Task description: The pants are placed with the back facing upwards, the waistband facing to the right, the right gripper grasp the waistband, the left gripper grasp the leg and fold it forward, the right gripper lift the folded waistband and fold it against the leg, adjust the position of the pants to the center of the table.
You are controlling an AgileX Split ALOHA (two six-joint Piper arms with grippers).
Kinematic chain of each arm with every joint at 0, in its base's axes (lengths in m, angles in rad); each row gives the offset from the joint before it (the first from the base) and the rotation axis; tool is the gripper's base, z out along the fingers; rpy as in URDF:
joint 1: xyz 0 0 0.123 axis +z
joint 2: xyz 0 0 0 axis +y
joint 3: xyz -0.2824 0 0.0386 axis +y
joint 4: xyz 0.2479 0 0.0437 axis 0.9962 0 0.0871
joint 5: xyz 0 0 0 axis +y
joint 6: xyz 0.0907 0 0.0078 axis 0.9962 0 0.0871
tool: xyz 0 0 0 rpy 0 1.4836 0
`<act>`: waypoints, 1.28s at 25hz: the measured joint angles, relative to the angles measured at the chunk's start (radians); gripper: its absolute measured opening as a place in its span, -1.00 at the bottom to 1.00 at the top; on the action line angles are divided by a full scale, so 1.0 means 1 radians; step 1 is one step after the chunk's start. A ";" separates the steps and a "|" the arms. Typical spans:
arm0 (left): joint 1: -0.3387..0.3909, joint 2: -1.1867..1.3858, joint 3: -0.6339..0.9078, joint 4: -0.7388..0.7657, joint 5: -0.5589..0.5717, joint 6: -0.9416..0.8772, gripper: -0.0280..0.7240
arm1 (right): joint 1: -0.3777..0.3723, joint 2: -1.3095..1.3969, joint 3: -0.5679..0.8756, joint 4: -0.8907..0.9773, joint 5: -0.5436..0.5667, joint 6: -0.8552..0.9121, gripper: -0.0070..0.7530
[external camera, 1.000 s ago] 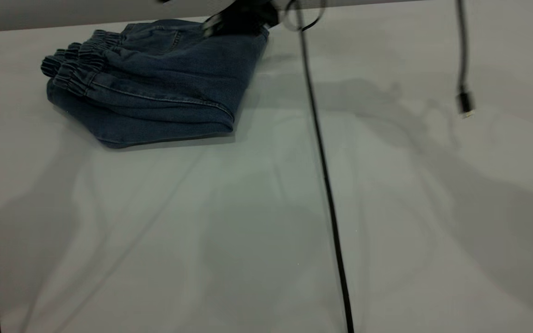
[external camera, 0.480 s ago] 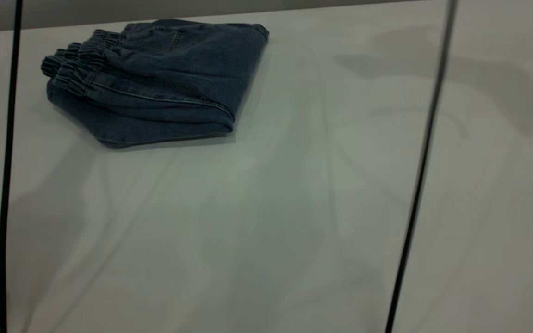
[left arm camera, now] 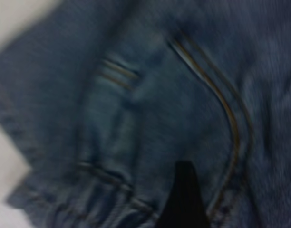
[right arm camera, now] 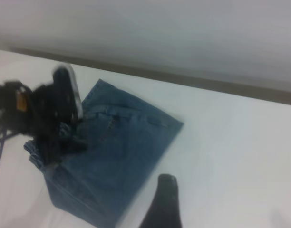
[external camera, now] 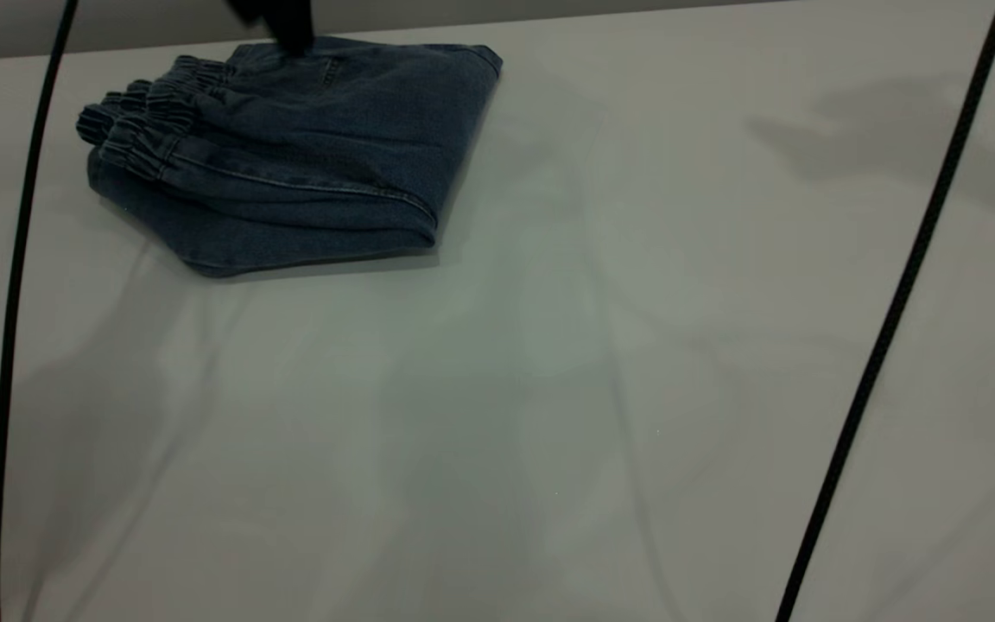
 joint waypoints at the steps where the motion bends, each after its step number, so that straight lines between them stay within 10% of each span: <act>1: -0.004 0.000 0.028 0.000 0.000 0.024 0.45 | -0.001 0.000 0.000 -0.007 0.007 0.000 0.55; 18: -0.025 0.056 0.173 -0.098 0.002 0.059 0.45 | -0.001 0.002 0.000 -0.005 0.033 0.000 0.55; 32: -0.275 0.061 0.174 -0.116 0.012 -0.251 0.36 | -0.001 0.002 0.000 -0.005 0.032 0.000 0.55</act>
